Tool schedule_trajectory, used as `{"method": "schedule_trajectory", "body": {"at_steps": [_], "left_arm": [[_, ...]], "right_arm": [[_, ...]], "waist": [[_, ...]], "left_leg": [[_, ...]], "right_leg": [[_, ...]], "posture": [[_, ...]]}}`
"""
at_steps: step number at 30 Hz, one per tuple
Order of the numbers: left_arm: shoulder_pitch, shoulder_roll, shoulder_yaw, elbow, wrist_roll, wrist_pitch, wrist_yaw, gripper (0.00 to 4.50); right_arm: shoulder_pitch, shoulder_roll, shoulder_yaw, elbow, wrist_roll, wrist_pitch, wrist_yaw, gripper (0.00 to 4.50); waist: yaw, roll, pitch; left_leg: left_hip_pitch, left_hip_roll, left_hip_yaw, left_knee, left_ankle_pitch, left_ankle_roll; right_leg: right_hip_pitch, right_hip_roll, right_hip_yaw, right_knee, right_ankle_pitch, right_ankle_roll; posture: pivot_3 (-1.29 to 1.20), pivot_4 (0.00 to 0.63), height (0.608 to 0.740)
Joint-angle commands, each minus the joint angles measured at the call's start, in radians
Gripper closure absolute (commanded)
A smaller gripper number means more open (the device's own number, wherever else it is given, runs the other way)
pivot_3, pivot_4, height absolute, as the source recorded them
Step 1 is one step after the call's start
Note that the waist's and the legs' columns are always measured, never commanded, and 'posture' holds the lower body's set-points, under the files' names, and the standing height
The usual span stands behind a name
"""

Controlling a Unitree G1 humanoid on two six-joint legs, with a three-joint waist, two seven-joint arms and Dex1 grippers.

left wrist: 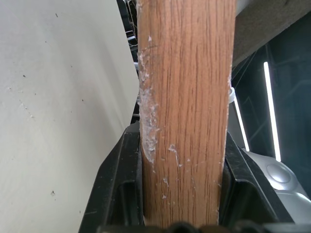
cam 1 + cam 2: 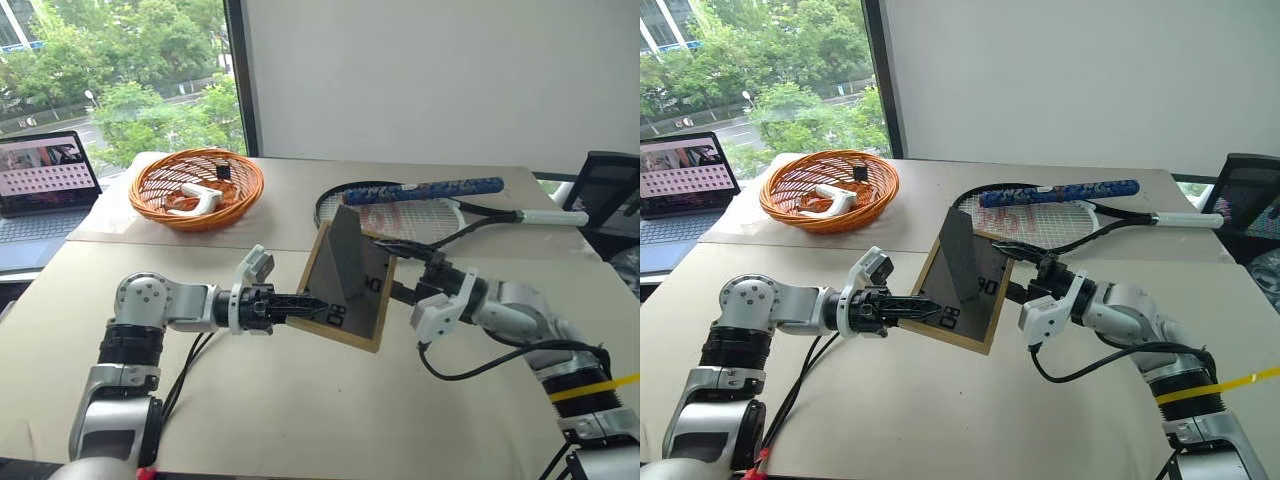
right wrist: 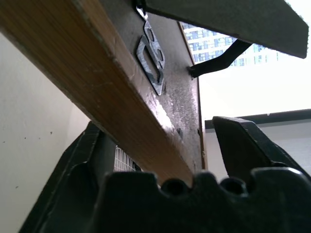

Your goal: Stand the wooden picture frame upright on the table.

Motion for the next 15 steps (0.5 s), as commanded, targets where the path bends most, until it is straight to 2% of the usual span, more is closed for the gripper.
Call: {"method": "schedule_trajectory", "body": {"at_steps": [1,3,4,6,10,12,15], "left_arm": [[0.023,0.021,-0.001,-0.077,0.041,-0.004,-0.050,3.29],[0.037,0.032,-0.001,-0.108,0.058,-0.016,-0.077,2.32],[0.043,0.040,0.004,-0.117,0.067,-0.025,-0.087,2.11],[0.058,0.061,0.023,-0.148,0.075,-0.044,-0.122,1.29],[0.118,0.126,0.111,-0.248,0.111,-0.169,-0.187,0.03],[0.168,0.176,0.159,-0.329,0.177,-0.296,-0.226,0.00],[0.242,0.215,0.274,-0.385,0.225,-0.460,-0.283,0.00]], "right_arm": [[-0.024,0.002,-0.023,-0.011,0.015,-0.019,-0.047,2.44],[-0.025,0.001,-0.024,-0.003,0.013,-0.022,-0.053,2.61],[-0.025,-0.001,-0.025,0.002,0.013,-0.024,-0.055,2.70],[-0.027,-0.004,-0.025,0.012,0.018,-0.023,-0.059,3.17],[-0.040,-0.010,-0.028,0.045,0.046,-0.018,-0.055,3.23],[-0.056,-0.007,-0.023,0.067,0.089,0.000,-0.031,3.23],[-0.071,0.021,0.008,0.096,0.278,0.113,0.104,3.23]], "waist": [[-0.002,0.000,0.000],[-0.004,0.000,0.000],[-0.003,0.000,0.000],[-0.003,0.000,0.000],[-0.005,0.000,0.000],[-0.006,0.000,0.000],[-0.008,0.000,0.000]], "left_leg": [[0.000,0.000,0.000,0.000,0.000,0.000],[0.001,0.000,0.000,0.000,0.000,0.000],[0.001,0.000,0.000,0.000,0.000,0.000],[0.001,0.000,0.000,0.000,0.001,0.000],[0.002,0.000,0.000,-0.001,0.001,0.000],[0.002,0.000,0.000,-0.001,0.001,0.000],[0.002,0.000,0.000,-0.001,0.001,0.000]], "right_leg": [[0.000,0.000,0.000,0.000,0.000,0.000],[0.000,0.000,0.000,0.000,0.000,0.000],[0.001,0.000,0.000,0.000,0.000,0.000],[0.001,0.000,0.000,0.000,0.000,0.000],[0.001,0.000,0.000,0.000,0.000,0.000],[0.001,0.000,0.000,0.001,0.000,0.000],[0.001,0.000,0.000,0.000,0.000,-0.001]], "posture": [[0.00,0.150,0.725],[0.00,0.150,0.725],[0.00,0.150,0.725],[0.00,0.150,0.725],[0.00,0.150,0.725],[0.00,0.150,0.725],[0.00,0.150,0.725]]}}
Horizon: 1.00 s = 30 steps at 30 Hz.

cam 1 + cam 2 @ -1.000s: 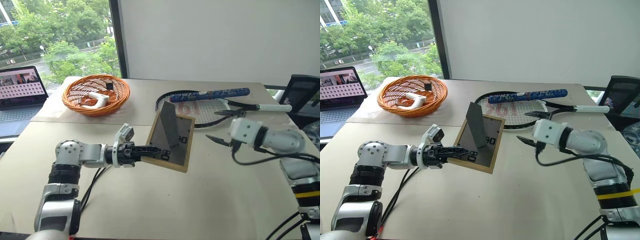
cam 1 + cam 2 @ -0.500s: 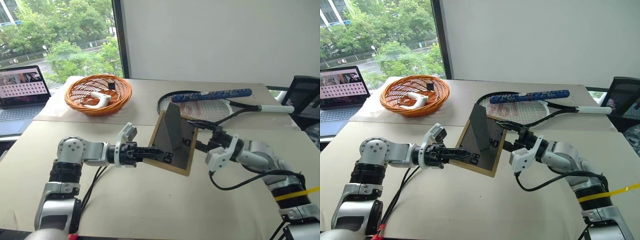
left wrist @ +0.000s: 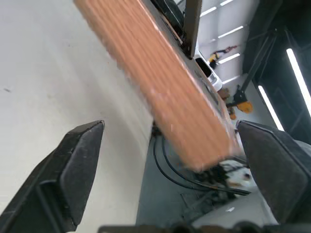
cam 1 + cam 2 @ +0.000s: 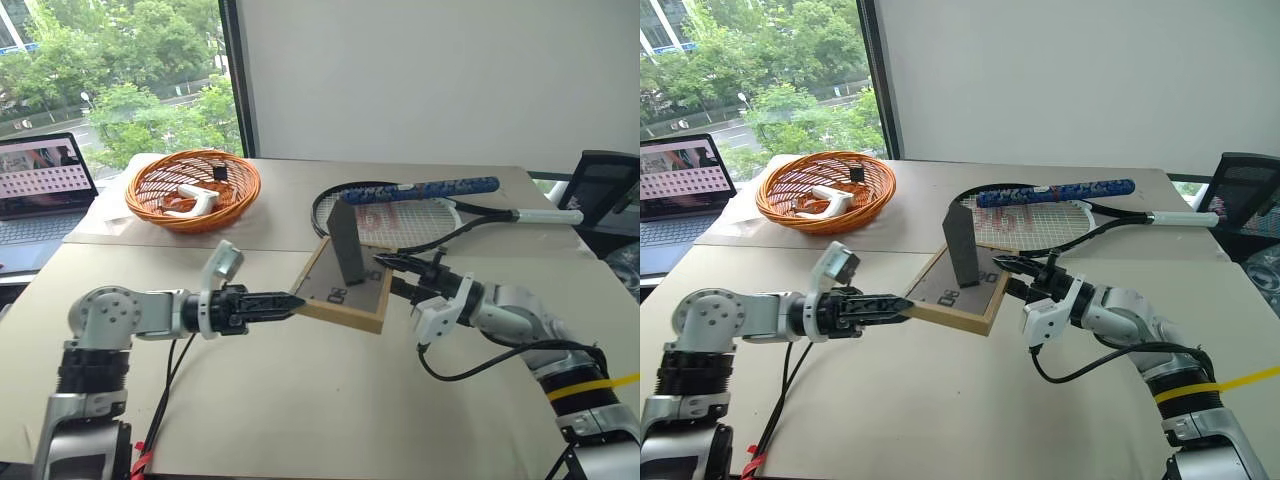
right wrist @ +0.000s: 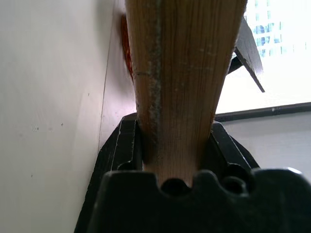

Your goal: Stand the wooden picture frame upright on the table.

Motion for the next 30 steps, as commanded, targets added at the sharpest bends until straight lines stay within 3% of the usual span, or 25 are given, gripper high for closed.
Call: {"method": "schedule_trajectory", "body": {"at_steps": [1,5,8,12,17,23,30], "left_arm": [[0.074,0.050,0.167,-0.102,0.049,-0.217,-0.105,0.00],[0.180,0.095,0.196,-0.179,0.101,-0.310,-0.174,0.00],[0.257,0.074,0.221,-0.265,0.141,-0.430,-0.205,0.00],[0.326,0.053,0.231,-0.314,0.123,-0.457,-0.188,0.00],[0.387,0.050,0.246,-0.362,0.140,-0.499,-0.165,0.00],[0.444,0.048,0.229,-0.398,0.212,-0.588,-0.135,0.00],[0.442,0.061,0.206,-0.380,0.227,-0.605,-0.139,0.00]], "right_arm": [[-0.041,0.046,-0.008,-0.001,0.329,0.202,0.178,3.23],[-0.041,0.112,-0.006,-0.083,0.705,0.694,0.438,3.24],[-0.058,0.139,-0.022,-0.093,0.828,0.971,0.503,3.24],[-0.099,0.169,-0.033,-0.058,0.902,1.179,0.569,3.24],[-0.137,0.162,-0.025,0.011,0.923,1.368,0.657,3.24],[-0.141,0.186,-0.015,0.119,0.884,1.389,0.717,3.24],[-0.080,0.200,-0.002,0.055,0.894,1.460,0.725,3.25]], "waist": [[-0.002,0.000,0.000],[-0.005,0.000,0.000],[0.004,0.000,0.001],[0.008,0.000,0.001],[0.004,0.000,0.001],[0.005,0.000,0.001],[0.003,0.000,0.001]], "left_leg": [[0.001,0.000,0.000,0.000,0.000,0.000],[0.007,0.000,0.000,-0.001,0.000,0.001],[0.007,0.000,0.000,0.000,0.000,0.001],[0.007,0.000,0.000,0.000,0.000,0.001],[0.006,0.000,0.000,0.000,-0.001,0.001],[0.006,0.000,0.000,0.000,-0.001,0.002],[0.006,0.000,0.000,0.000,-0.001,0.002]], "right_leg": [[0.000,0.000,0.000,0.000,0.000,0.000],[0.009,-0.001,-0.001,-0.002,0.000,-0.001],[0.010,-0.001,-0.003,-0.002,-0.001,-0.001],[0.009,-0.001,-0.004,-0.002,-0.001,-0.001],[0.007,-0.001,-0.004,-0.001,-0.002,-0.002],[0.007,-0.001,-0.004,-0.002,-0.002,-0.002],[0.007,-0.001,-0.004,-0.001,-0.002,-0.002]], "posture": [[0.00,0.150,0.725],[0.00,0.150,0.725],[0.00,0.150,0.725],[0.00,0.150,0.725],[0.00,0.150,0.725],[0.00,0.150,0.725],[0.00,0.150,0.725]]}}
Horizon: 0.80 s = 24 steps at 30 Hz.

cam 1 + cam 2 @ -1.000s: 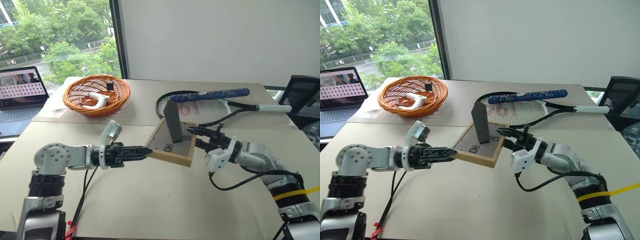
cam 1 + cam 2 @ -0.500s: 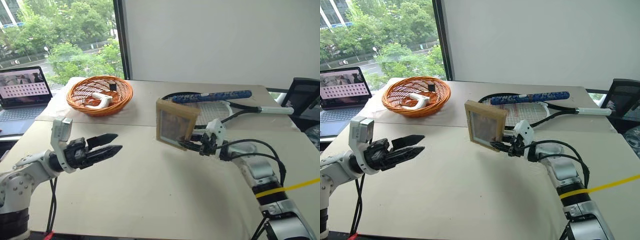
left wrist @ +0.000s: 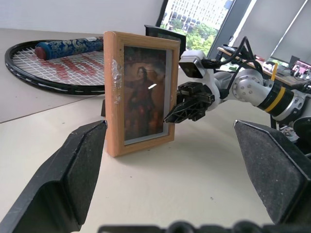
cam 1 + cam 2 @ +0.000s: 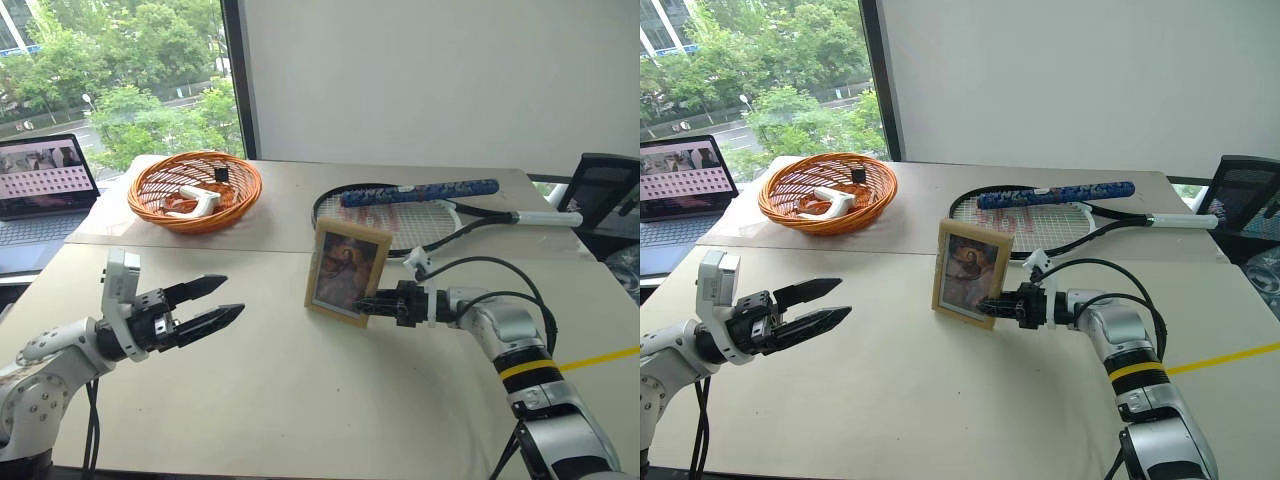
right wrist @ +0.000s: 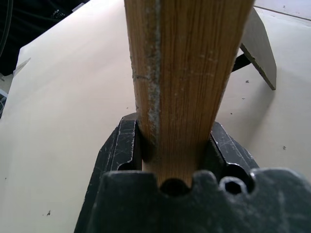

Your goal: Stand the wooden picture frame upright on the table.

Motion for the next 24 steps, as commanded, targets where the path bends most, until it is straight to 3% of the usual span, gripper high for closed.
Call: {"method": "schedule_trajectory", "body": {"at_steps": [1,11,13,20,24], "left_arm": [[-0.009,0.019,-0.002,-0.002,-0.004,-0.010,-0.005,0.00],[-0.055,0.035,-0.075,0.063,0.044,-0.019,-0.019,0.00],[-0.062,0.034,-0.087,0.070,0.055,-0.025,-0.022,0.00],[-0.079,0.022,-0.124,0.096,0.146,-0.077,0.011,0.00],[-0.059,-0.010,-0.138,0.115,0.237,-0.137,0.079,0.00]], "right_arm": [[0.038,0.003,0.000,-0.069,0.016,0.072,0.017,3.25],[0.078,0.021,-0.038,-0.156,0.014,0.109,-0.047,3.26],[0.080,0.014,-0.056,-0.175,0.028,0.127,-0.054,2.24],[0.162,-0.089,-0.157,-0.344,0.082,0.205,-0.076,0.02],[0.299,-0.183,-0.229,-0.511,0.053,0.161,-0.109,0.02]], "waist": [[0.000,0.000,0.000],[-0.002,0.000,0.000],[-0.002,0.000,0.000],[0.005,0.000,0.000],[0.006,0.000,0.000]], "left_leg": [[0.000,0.000,0.000,0.000,0.000,0.000],[0.000,0.000,0.000,0.000,0.000,0.000],[0.000,0.000,0.000,0.000,0.000,0.000],[-0.001,0.000,0.000,0.000,0.000,0.000],[-0.001,0.000,0.000,0.000,0.000,0.000]], "right_leg": [[0.000,0.000,0.000,0.000,0.000,0.000],[0.000,0.000,0.000,0.000,0.000,0.000],[0.000,0.000,0.000,0.000,0.000,0.000],[-0.001,0.000,0.000,0.000,0.000,0.000],[-0.001,0.000,0.000,0.000,0.000,0.000]], "posture": [[0.00,0.150,0.725],[0.00,0.150,0.725],[0.00,0.150,0.725],[0.00,0.150,0.725],[0.00,0.150,0.725]]}}
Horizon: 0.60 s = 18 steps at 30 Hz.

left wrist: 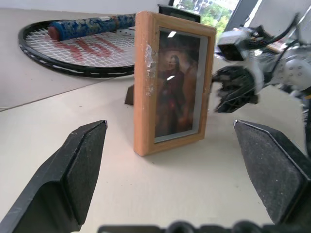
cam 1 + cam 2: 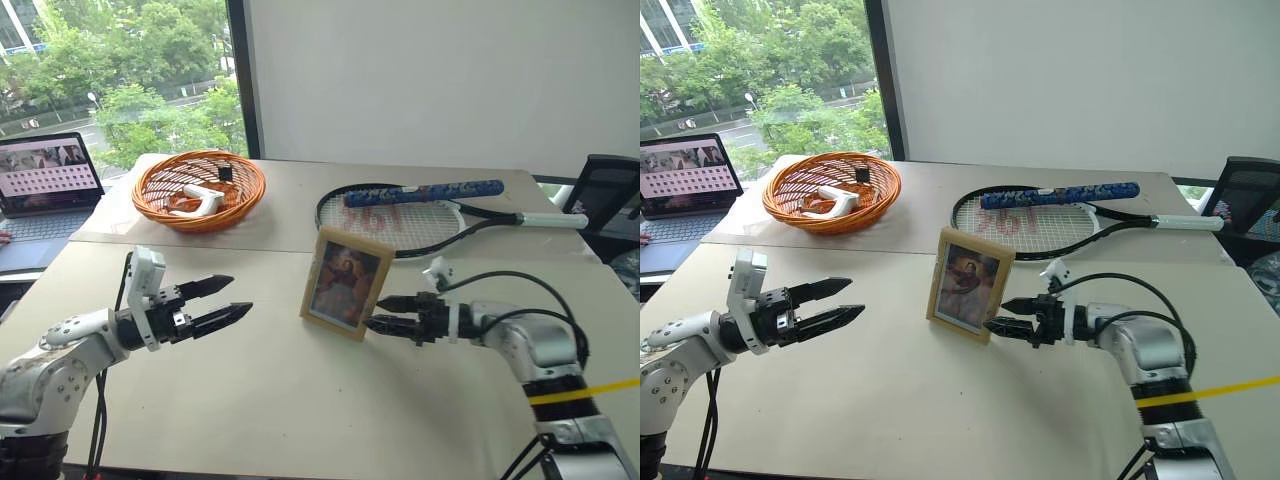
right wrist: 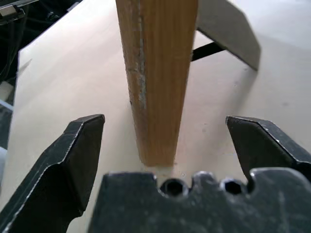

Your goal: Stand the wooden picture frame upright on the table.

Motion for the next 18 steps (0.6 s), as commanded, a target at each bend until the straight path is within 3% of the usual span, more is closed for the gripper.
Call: {"method": "schedule_trajectory", "body": {"at_steps": [1,7,12,16,18], "left_arm": [[0.009,-0.035,0.006,0.010,0.072,-0.064,0.073,0.00],[0.114,-0.053,-0.080,0.019,0.260,-0.221,0.083,0.00],[0.140,-0.084,-0.137,0.016,0.343,-0.288,0.107,0.00],[0.134,-0.107,-0.196,0.070,0.423,-0.359,0.116,0.00],[0.103,-0.108,-0.200,0.100,0.399,-0.331,0.088,0.00]], "right_arm": [[0.128,-0.083,-0.090,-0.177,-0.016,-0.065,-0.025,0.02],[0.430,-0.161,-0.229,-0.445,-0.088,-0.298,-0.028,0.02],[0.508,-0.082,-0.294,-0.535,-0.058,-0.311,-0.137,0.02],[0.532,-0.030,-0.272,-0.533,-0.086,-0.335,-0.199,0.02],[0.523,-0.022,-0.264,-0.530,-0.074,-0.323,-0.211,0.02]], "waist": [[0.001,0.000,0.000],[-0.006,0.000,0.000],[-0.012,0.000,-0.001],[-0.006,-0.001,-0.001],[-0.006,-0.001,-0.001]], "left_leg": [[0.000,0.000,0.000,0.000,0.000,0.000],[0.000,0.000,0.000,0.000,-0.001,0.001],[0.001,0.000,0.000,0.002,0.000,0.001],[0.001,0.000,0.000,0.005,0.000,0.001],[0.001,0.000,0.000,0.005,0.000,0.001]], "right_leg": [[0.000,0.000,0.000,0.000,0.000,0.000],[0.000,-0.001,0.000,0.000,-0.001,0.000],[0.001,0.000,0.000,0.000,-0.003,0.004],[0.004,-0.001,0.000,0.000,-0.003,0.005],[0.004,-0.001,0.000,0.000,-0.003,0.004]], "posture": [[0.00,0.150,0.725],[0.00,0.150,0.725],[0.00,0.150,0.725],[0.00,0.150,0.725],[0.00,0.150,0.725]]}}
